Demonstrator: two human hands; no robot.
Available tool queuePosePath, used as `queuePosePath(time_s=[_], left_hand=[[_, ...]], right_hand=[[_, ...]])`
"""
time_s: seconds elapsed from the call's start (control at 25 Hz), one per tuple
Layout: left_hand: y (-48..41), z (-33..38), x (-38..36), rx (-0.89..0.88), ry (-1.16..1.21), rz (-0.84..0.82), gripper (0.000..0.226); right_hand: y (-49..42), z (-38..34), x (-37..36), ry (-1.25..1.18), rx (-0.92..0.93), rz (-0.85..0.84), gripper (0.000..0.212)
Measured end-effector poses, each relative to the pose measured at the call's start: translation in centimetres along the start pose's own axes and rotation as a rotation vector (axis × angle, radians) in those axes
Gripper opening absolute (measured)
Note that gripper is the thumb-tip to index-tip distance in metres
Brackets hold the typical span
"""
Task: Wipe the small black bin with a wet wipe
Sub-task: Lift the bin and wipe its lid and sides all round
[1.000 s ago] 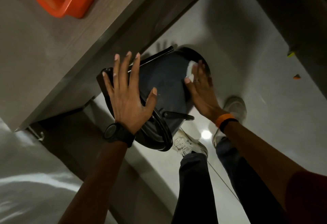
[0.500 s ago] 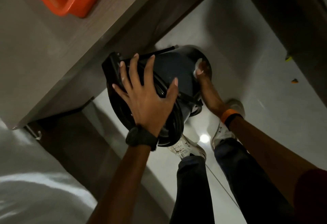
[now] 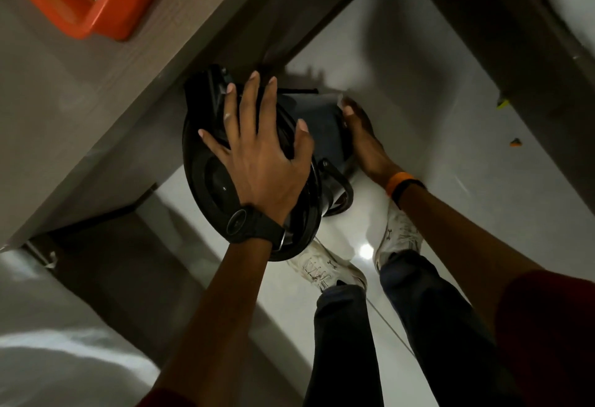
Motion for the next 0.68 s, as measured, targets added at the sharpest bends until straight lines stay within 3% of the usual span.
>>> queuePosePath(time_s=[0.16,0.24,0.32,0.44,0.56,0.68], left_hand=[[-1.2,1.0,-0.2,0.1,0.032,0.015,0.067],[-1.2,1.4,0.3,0.158,0.054,0.173,0.059],[0.1,2.0,0.6,0.161,0.077,0.297,0.053],[4.8,2.5,-0.4,0.089,0.091,0.112,0.077],[10.0,1.3,-1.0,-0.011,-0.114,-0.112,0.104],[11.0,-0.4,-0.3,0.082,-0.104,-0.119,0.107]], right_hand=[[5.8,0.5,-0.8,-0.209,0.187,-0.176,0.055],[7.9,0.5,-0.8,-0.209,0.254,-0.196,0.047],[7.9,0.6,-0.5,-0.183,0.26,-0.131,0.052],[6.4,-0.6,-0.5,-0.159,0.208,-0.126,0.058],[5.7,-1.7,-0.7,-0.186,0.177,-0.181,0.066],[6.4,-1.8,-1.8,-0.29,0.191,-0.333,0.063]])
Point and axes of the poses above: each hand's wrist, its own y-axis away from the middle knuckle, its own x-axis out of the back of the hand, z = x × y, the point moved 4 cm from there along -y, towards the middle knuckle, and after that the axes turned 6 degrees about z, right-handed, at the moved point
